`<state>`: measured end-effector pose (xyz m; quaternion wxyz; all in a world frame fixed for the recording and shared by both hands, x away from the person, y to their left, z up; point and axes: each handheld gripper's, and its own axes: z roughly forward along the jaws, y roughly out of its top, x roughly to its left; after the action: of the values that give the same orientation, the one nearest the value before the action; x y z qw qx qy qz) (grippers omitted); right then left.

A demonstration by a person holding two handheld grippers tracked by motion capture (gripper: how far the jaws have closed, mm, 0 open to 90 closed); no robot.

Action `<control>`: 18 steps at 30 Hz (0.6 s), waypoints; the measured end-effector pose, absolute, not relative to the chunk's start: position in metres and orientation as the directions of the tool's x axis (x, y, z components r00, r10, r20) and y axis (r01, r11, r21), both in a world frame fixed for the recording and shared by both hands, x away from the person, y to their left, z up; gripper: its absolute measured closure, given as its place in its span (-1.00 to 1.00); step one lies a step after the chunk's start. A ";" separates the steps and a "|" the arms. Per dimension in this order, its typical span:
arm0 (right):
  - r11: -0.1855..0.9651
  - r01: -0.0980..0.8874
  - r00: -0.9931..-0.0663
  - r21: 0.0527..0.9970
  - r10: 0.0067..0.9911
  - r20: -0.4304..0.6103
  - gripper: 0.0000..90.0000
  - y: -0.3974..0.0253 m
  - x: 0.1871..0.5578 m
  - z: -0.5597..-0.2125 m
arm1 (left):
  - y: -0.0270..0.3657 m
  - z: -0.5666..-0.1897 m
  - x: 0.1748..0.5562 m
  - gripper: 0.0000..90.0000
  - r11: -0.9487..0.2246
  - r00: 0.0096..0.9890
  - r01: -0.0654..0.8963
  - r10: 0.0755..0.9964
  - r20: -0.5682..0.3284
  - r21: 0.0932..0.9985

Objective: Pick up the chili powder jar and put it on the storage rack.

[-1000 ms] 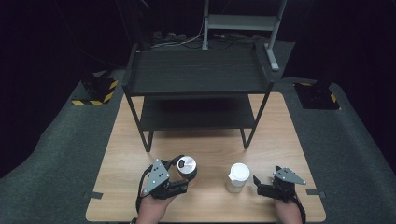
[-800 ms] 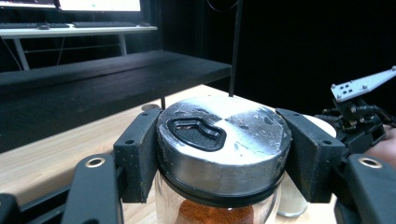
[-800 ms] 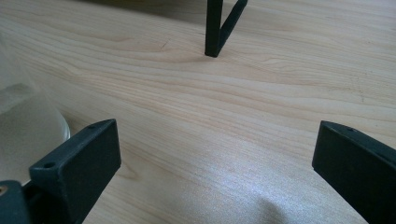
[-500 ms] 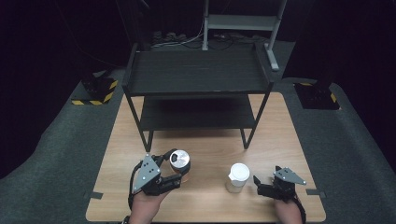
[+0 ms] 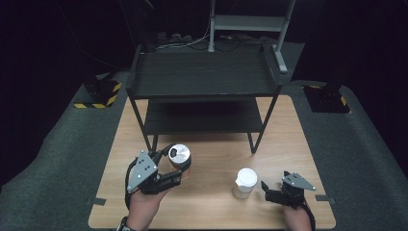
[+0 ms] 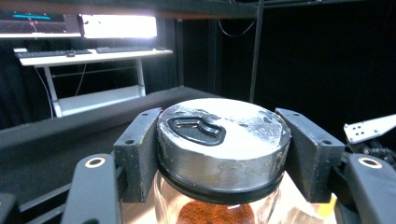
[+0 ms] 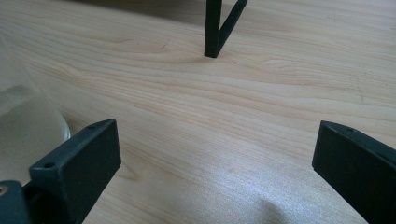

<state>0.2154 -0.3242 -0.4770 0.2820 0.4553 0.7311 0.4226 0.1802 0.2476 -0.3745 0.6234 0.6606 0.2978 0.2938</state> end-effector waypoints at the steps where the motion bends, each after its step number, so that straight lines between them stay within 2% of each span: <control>1: 0.228 0.427 -0.426 0.875 0.904 -0.027 -1.00 -0.324 0.215 -0.477 | 0.248 -0.372 0.180 -0.23 -0.043 0.648 0.021 0.761 0.019 0.999; 18: 0.221 0.431 -0.423 0.875 0.906 -0.020 -1.00 -0.325 0.215 -0.477 | 0.254 -0.340 0.190 -0.23 -0.020 0.615 -0.008 0.788 0.021 1.000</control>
<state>0.2155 -0.3249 -0.4769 0.2801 0.4580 0.7294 0.4240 0.1896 0.2542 -0.3396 0.6302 0.6405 0.3045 0.3161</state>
